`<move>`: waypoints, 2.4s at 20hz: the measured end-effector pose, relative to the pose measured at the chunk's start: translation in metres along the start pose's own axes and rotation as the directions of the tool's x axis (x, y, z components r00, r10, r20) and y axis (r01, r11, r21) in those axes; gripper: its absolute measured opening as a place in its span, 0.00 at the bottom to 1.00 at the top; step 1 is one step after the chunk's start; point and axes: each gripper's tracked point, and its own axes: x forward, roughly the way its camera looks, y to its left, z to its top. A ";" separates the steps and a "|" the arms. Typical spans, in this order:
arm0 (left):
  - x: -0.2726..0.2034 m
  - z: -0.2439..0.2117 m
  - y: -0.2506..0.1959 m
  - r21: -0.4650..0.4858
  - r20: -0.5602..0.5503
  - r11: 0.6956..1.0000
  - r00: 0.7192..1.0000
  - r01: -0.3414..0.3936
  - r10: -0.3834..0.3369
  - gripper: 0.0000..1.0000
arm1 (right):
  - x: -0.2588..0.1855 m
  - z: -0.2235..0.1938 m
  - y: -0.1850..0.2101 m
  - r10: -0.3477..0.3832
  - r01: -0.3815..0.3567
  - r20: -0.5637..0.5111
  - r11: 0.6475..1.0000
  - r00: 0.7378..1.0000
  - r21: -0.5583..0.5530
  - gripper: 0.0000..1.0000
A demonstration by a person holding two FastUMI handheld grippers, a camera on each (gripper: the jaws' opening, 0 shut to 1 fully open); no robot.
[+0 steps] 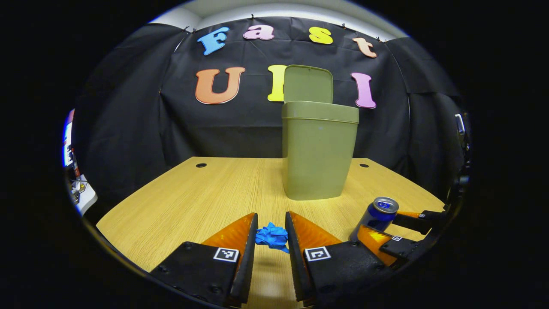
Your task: Press the lid of the desktop garbage bin to open it, pick up the crumpled paper on the desktop and throw it into the bin, then pick up the pop can on the desktop and drop it into the bin, and finally close the garbage bin lid.
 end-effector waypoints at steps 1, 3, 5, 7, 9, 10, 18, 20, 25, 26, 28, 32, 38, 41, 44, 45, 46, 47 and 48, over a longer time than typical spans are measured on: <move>0.001 -0.002 -0.001 -0.003 -0.008 1.000 1.000 0.007 -0.007 0.42 | 0.003 -0.002 -0.001 -0.006 0.006 -0.004 1.000 1.000 -0.011 0.94; 0.000 -0.008 -0.005 -0.027 -0.033 0.999 0.999 0.024 -0.025 0.42 | 0.007 -0.004 0.001 0.002 -0.002 -0.017 1.000 1.000 -0.005 0.97; 0.001 -0.010 -0.004 -0.033 -0.046 0.999 0.999 0.021 -0.023 0.42 | 0.009 -0.005 0.001 0.006 -0.005 -0.027 1.000 1.000 0.018 0.96; 0.001 -0.011 -0.004 -0.041 -0.054 0.999 0.998 0.022 -0.025 0.42 | 0.015 -0.005 -0.002 0.004 -0.003 -0.037 0.999 0.999 0.040 0.86; 0.001 -0.013 -0.003 -0.041 -0.053 0.999 0.998 0.023 -0.025 0.42 | 0.015 -0.003 -0.002 0.005 -0.004 -0.037 0.999 0.999 0.038 0.83; 0.001 -0.014 -0.003 -0.035 -0.054 0.999 0.998 0.023 -0.025 0.42 | 0.014 -0.003 -0.001 0.007 -0.006 -0.036 1.000 0.999 0.029 0.82; -0.002 -0.012 -0.004 -0.030 -0.049 0.999 0.998 0.024 -0.026 0.42 | -0.030 0.038 -0.008 0.018 -0.019 0.062 1.000 0.998 0.022 0.78; -0.007 -0.015 -0.002 -0.027 -0.054 1.000 0.998 0.010 -0.011 0.42 | -0.050 0.054 -0.011 0.018 -0.020 0.092 0.999 0.996 0.025 0.80; -0.025 -0.006 0.004 -0.022 -0.027 1.000 0.999 -0.019 0.018 0.42 | -0.083 0.078 -0.029 -0.005 0.003 0.135 1.000 0.991 0.015 0.80; -0.027 -0.001 0.002 -0.025 -0.018 0.999 1.000 -0.020 0.020 0.42 | -0.090 0.083 -0.029 0.001 -0.003 0.142 1.000 0.990 0.016 0.80; -0.030 0.012 0.001 -0.018 0.005 1.000 1.000 -0.020 0.020 0.42 | -0.100 0.091 -0.035 0.006 -0.008 0.160 1.000 0.987 0.013 0.78; -0.028 0.043 -0.008 -0.010 0.061 1.000 0.998 -0.014 0.014 0.42 | -0.113 0.100 -0.049 -0.007 0.010 0.189 1.000 0.982 -0.016 0.80; 0.009 0.104 -0.029 -0.006 0.109 0.999 0.993 0.037 -0.036 0.42 | -0.117 0.103 -0.063 0.001 0.002 0.198 1.000 0.980 -0.013 0.78; 0.037 0.137 -0.037 0.009 0.123 0.999 0.991 0.051 -0.052 0.41 | -0.119 0.103 -0.068 0.004 0.000 0.209 1.000 0.978 -0.023 0.80; 0.069 0.168 -0.040 0.017 0.124 0.999 0.991 0.043 -0.044 0.42 | -0.118 0.101 -0.076 -0.003 0.012 0.212 0.999 0.977 -0.041 0.80; 0.079 0.180 -0.041 0.017 0.132 0.999 0.991 0.036 -0.037 0.41 | -0.118 0.101 -0.080 -0.007 0.017 0.212 0.999 0.977 -0.044 0.80; 0.091 0.190 -0.045 0.009 0.125 0.999 0.991 0.044 -0.045 0.42 | -0.117 0.100 -0.085 -0.014 0.023 0.212 0.999 0.977 -0.044 0.80; 0.101 0.200 -0.050 0.008 0.128 0.999 0.991 0.049 -0.050 0.41 | -0.116 0.098 -0.091 -0.022 0.031 0.209 0.999 0.978 -0.042 0.78; 0.110 0.211 -0.053 0.009 0.131 0.998 0.990 0.055 -0.056 0.41 | -0.116 0.096 -0.096 -0.029 0.037 0.208 0.999 0.978 -0.033 0.80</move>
